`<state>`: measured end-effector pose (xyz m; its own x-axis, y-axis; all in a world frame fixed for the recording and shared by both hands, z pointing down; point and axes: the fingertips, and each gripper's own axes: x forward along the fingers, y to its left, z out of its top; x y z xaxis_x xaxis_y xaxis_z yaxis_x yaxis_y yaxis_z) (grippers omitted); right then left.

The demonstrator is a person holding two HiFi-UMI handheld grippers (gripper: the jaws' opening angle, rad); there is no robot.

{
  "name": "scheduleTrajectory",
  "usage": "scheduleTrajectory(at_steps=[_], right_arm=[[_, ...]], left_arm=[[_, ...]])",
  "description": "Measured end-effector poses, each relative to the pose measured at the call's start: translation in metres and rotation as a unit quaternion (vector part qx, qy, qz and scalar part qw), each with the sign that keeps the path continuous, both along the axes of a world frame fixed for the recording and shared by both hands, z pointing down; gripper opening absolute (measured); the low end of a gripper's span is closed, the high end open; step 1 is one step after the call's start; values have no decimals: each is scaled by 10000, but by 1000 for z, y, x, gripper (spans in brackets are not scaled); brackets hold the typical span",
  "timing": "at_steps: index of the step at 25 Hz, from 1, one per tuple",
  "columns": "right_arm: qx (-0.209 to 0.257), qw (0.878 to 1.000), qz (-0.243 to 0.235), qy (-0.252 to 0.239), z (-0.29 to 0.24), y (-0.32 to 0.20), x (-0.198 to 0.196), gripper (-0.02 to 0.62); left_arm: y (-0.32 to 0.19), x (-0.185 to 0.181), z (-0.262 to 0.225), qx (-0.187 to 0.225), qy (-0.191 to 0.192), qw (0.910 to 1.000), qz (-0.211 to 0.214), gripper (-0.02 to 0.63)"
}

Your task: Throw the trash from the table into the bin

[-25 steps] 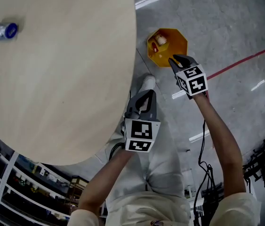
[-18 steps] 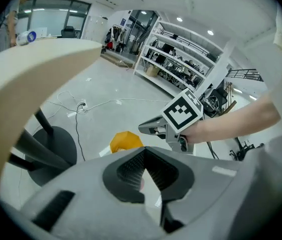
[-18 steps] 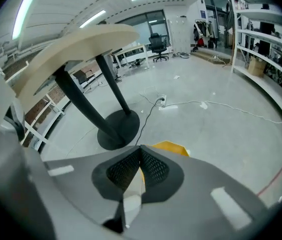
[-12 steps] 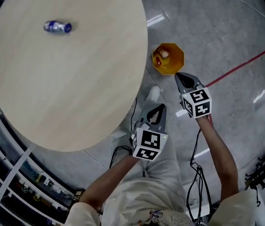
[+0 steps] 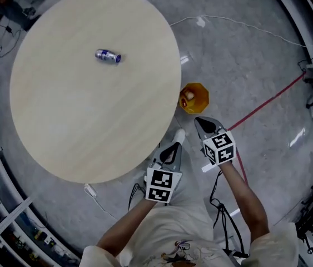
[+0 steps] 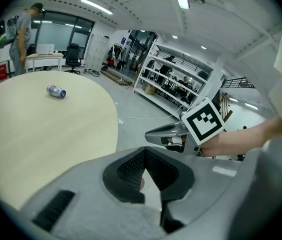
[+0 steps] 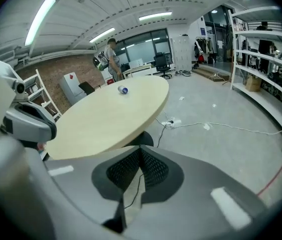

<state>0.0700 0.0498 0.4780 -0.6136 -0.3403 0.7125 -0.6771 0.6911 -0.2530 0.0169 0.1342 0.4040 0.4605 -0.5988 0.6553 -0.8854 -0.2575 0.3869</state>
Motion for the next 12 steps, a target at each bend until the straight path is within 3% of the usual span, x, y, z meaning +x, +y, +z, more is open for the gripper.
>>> scheduleTrajectory(at_steps=[6, 12], right_arm=[[212, 9990, -118, -376, -86, 38, -57, 6], [477, 9964, -462, -536, -132, 61, -115, 6]], left_arm=[[34, -39, -60, 192, 50, 9998, -67, 4], [47, -91, -94, 490, 58, 9983, -321, 3]])
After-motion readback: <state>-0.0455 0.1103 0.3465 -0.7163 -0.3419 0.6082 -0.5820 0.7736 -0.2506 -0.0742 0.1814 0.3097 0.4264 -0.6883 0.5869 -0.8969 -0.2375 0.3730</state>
